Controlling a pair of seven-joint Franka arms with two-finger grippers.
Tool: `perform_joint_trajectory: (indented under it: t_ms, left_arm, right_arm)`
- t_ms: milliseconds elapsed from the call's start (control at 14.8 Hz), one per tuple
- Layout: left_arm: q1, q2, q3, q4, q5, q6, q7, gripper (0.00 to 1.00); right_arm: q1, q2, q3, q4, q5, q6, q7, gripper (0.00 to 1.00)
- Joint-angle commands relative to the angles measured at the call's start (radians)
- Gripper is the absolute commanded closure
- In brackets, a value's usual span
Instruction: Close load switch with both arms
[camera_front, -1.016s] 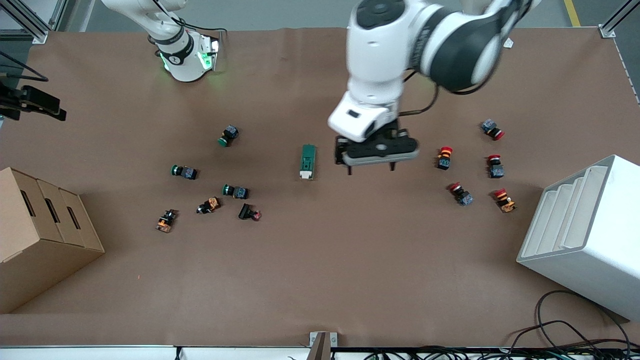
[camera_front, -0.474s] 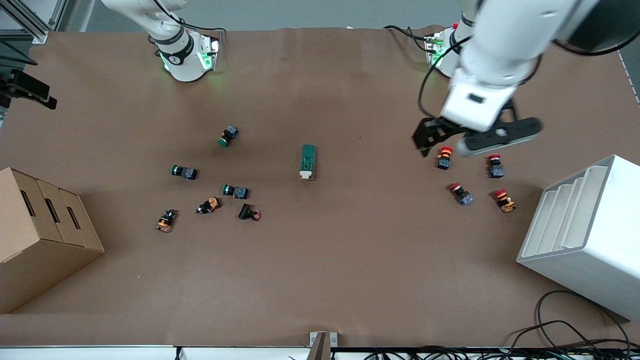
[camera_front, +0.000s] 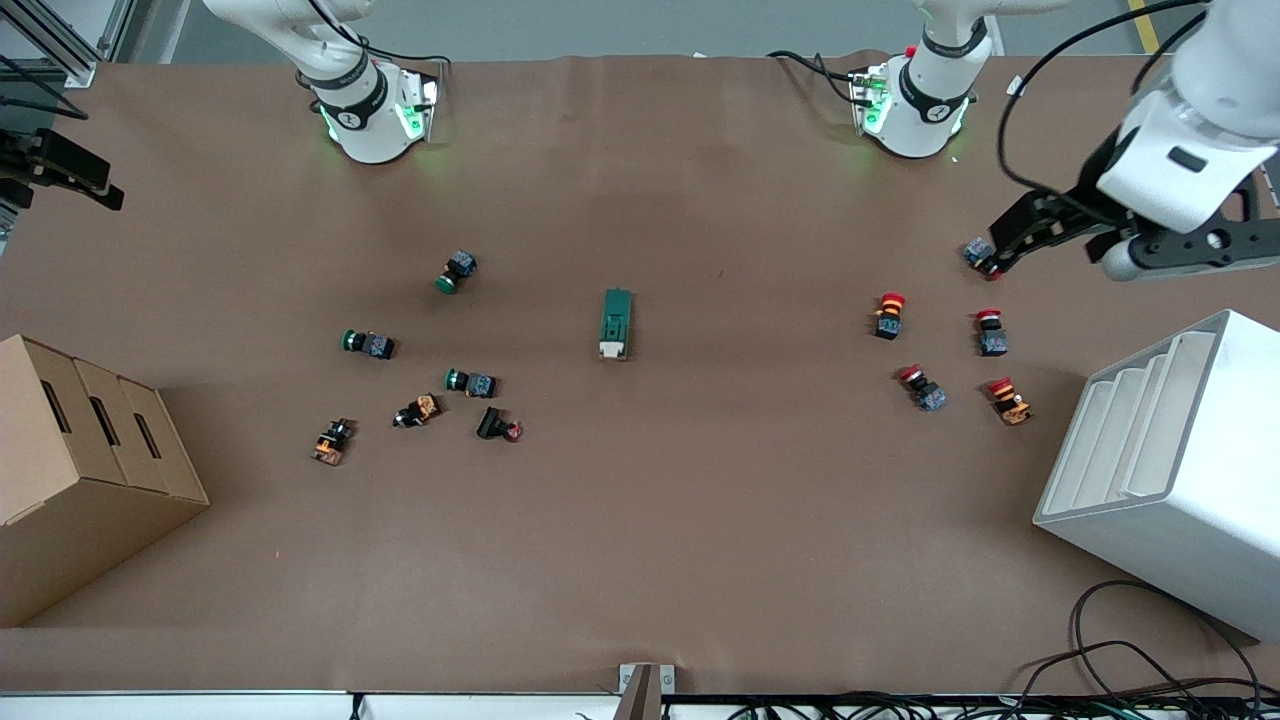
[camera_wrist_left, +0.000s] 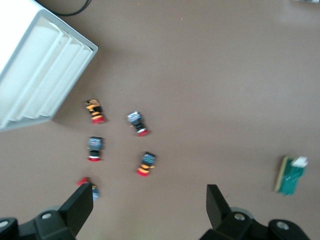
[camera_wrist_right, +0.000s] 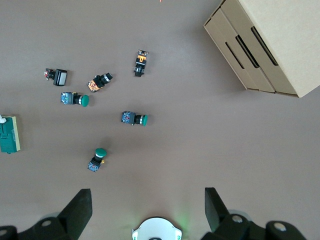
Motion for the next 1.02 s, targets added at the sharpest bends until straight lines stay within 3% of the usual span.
perform_joint_trajectory:
  t_ms: [0, 203, 406, 677, 948]
  left_arm:
    - [0.021, -0.091, 0.039, -0.104, -0.017, -0.023, 0.162, 0.0]
    - [0.026, -0.125, 0.09, -0.14, -0.019, -0.051, 0.264, 0.0]
    - [0.027, -0.2, 0.127, -0.236, -0.077, -0.012, 0.296, 0.0]
    - [0.018, -0.264, 0.124, -0.31, -0.073, -0.002, 0.292, 0.0]
    - [0.009, -0.257, 0.107, -0.302, -0.037, 0.008, 0.275, 0.0]
  right_arm:
    - [0.003, -0.031, -0.001, -0.037, 0.004, 0.021, -0.003, 0.0]
    - [0.002, -0.031, -0.001, -0.032, 0.006, 0.022, -0.003, 0.0]
    - [0.002, -0.031, -0.001, -0.032, 0.007, 0.025, -0.003, 0.0]
    - [0.005, -0.031, -0.001, -0.032, 0.007, 0.027, -0.003, 0.0]
    - [0.003, -0.031, -0.001, -0.031, 0.007, 0.027, -0.005, 0.0]
